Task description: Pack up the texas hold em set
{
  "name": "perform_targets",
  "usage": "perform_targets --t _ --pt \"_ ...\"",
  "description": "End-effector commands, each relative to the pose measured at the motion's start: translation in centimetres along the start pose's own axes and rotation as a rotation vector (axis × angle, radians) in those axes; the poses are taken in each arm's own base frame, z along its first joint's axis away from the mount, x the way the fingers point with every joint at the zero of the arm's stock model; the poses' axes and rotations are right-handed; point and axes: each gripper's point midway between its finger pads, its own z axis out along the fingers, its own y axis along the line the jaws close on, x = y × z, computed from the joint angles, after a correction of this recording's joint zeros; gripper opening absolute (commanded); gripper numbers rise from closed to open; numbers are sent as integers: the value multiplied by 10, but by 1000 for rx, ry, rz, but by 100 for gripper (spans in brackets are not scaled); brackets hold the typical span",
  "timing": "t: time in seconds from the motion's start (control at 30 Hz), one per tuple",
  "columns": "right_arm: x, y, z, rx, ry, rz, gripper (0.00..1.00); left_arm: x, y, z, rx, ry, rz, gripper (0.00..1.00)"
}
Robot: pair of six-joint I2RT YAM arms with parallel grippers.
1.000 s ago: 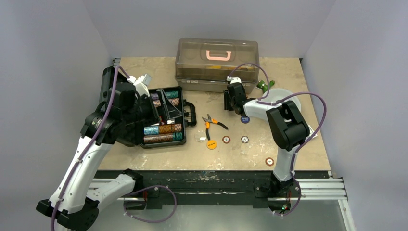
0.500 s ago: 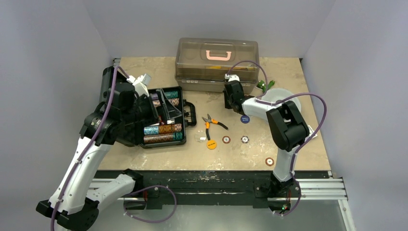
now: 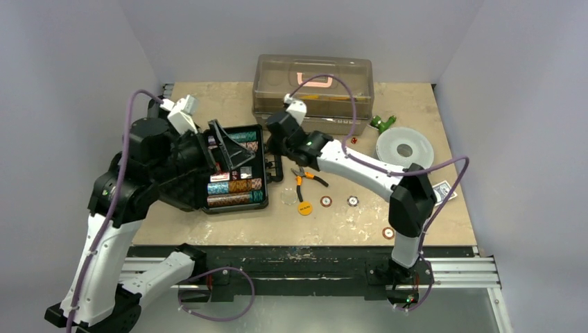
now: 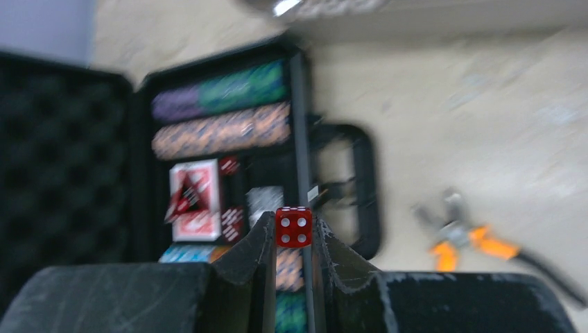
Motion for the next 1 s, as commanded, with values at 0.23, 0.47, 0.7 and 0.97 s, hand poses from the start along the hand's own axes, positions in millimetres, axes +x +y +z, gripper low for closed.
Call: perform_targets --t 0.23,0.47,0.7,0.97 --pt "84 103 13 -22 44 42 0 -41 -64 -68 186 -219 118 100" --pt "105 128 55 -19 3 -22 0 -45 -72 -79 210 -246 131 100" --pt "124 122 82 -9 -9 -77 0 40 45 -104 -314 98 143 94" --pt "134 125 97 -22 -21 -122 0 34 51 -116 -351 51 200 94"
